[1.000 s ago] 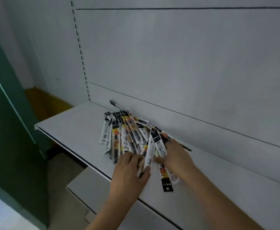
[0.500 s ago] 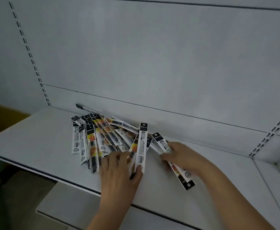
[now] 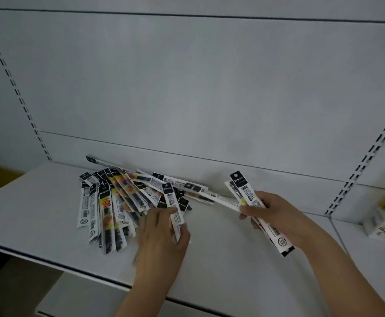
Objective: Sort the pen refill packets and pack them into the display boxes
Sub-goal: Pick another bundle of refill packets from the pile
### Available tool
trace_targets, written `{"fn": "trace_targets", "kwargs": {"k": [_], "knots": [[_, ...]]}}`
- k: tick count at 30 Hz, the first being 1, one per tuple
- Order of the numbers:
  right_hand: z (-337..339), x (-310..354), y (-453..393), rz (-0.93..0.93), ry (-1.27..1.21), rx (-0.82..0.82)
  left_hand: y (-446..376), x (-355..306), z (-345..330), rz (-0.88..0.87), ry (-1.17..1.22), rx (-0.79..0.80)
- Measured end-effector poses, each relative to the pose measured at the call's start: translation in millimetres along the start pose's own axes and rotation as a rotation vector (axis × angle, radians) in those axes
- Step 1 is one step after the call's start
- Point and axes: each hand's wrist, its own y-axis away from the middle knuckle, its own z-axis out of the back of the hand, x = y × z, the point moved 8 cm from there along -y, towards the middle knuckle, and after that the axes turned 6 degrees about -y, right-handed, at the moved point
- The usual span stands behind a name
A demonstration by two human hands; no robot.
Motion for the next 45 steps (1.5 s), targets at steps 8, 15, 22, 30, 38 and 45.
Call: {"fn": "trace_targets", "kwargs": {"k": [8,15,22,30,38,45], "knots": [[-26.6,-8.9,-2.2,0.097,0.01,0.017,-20.8,-22.1,-38.4,0.555,0.782,0.394],[7.0,-24.7,-7.6,0.036,-0.107,-0.177,-38.7,-18.7,-39.2,0.636,1.04,0.217],[19.5,-26.0,-11.7,0.041,-0.409,-0.217,-20.5,-63.8,-92.4,0.69,1.17,0.58],[31.8,-28.8,-10.6,0.066,-0.497,-0.295,1.1,-73.9,-108.2,0.576,1.233,0.656],[27.5,11.9,12.5,0.417,-0.135,-0.404,2.9,-70.2,-109.9,0.633,1.222,0.657],[-19.0,7.6,9.9,0.509,0.201,-0.009,3.8,-68.2,-105.2,0.73,1.296,0.702]]}}
